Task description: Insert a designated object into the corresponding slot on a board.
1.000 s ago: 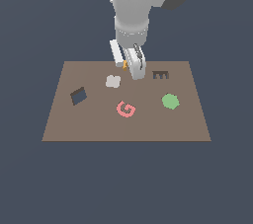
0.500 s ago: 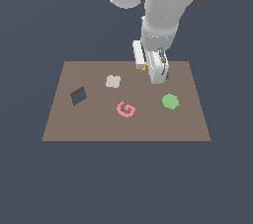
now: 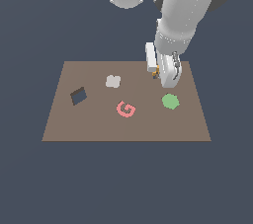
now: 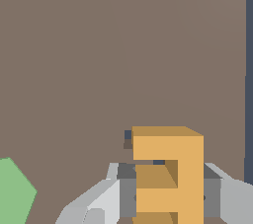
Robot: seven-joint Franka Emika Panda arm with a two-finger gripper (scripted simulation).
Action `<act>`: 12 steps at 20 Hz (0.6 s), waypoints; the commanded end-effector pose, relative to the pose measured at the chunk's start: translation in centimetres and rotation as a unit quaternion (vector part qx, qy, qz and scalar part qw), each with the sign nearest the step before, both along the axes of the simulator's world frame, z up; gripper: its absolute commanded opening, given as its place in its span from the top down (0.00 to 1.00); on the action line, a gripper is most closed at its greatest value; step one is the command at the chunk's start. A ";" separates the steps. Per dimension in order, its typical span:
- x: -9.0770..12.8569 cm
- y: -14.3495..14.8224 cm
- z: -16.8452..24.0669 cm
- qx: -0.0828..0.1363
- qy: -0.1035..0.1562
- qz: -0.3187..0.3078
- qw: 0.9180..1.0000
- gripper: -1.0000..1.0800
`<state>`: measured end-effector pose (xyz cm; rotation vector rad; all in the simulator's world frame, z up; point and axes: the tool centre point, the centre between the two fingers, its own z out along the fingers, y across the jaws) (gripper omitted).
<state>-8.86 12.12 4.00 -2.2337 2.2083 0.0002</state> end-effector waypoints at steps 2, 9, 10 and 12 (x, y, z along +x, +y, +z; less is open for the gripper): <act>0.4 0.5 0.0 0.000 0.000 -0.008 1.000 1.00; 0.4 0.6 -0.3 0.000 0.000 -0.009 1.000 1.00; 0.4 0.6 -0.5 0.000 0.000 -0.009 1.000 1.00; 0.4 0.6 -0.9 0.000 0.001 -0.010 1.000 1.00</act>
